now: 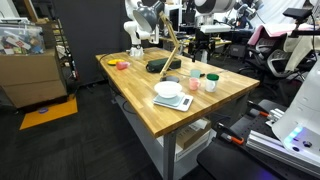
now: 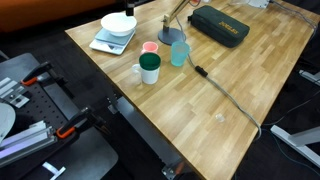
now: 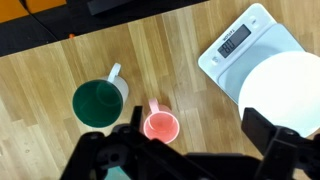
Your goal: Pour the contents from the pink cup into the white bowl
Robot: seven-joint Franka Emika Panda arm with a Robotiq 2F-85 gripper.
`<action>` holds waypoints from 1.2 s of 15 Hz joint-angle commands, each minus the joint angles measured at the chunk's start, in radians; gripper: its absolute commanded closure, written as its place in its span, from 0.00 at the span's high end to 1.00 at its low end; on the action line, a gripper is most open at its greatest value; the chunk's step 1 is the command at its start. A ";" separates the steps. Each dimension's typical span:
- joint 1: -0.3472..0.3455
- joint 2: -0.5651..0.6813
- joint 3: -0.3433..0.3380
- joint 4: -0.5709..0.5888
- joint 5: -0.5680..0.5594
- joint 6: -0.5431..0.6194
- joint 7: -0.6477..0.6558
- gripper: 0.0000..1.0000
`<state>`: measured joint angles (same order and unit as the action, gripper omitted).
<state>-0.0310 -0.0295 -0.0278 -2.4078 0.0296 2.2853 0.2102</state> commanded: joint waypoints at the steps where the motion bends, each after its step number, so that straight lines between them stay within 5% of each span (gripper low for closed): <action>1: -0.001 0.000 0.000 0.001 0.000 -0.002 0.000 1.00; 7: -0.018 0.158 -0.021 0.044 0.089 0.006 -0.197 1.00; 13: -0.026 0.403 -0.042 0.198 0.010 0.037 -0.190 1.00; 18: -0.024 0.448 -0.030 0.250 0.017 0.044 -0.184 1.00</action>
<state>-0.0506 0.4182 -0.0619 -2.1596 0.0490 2.3322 0.0242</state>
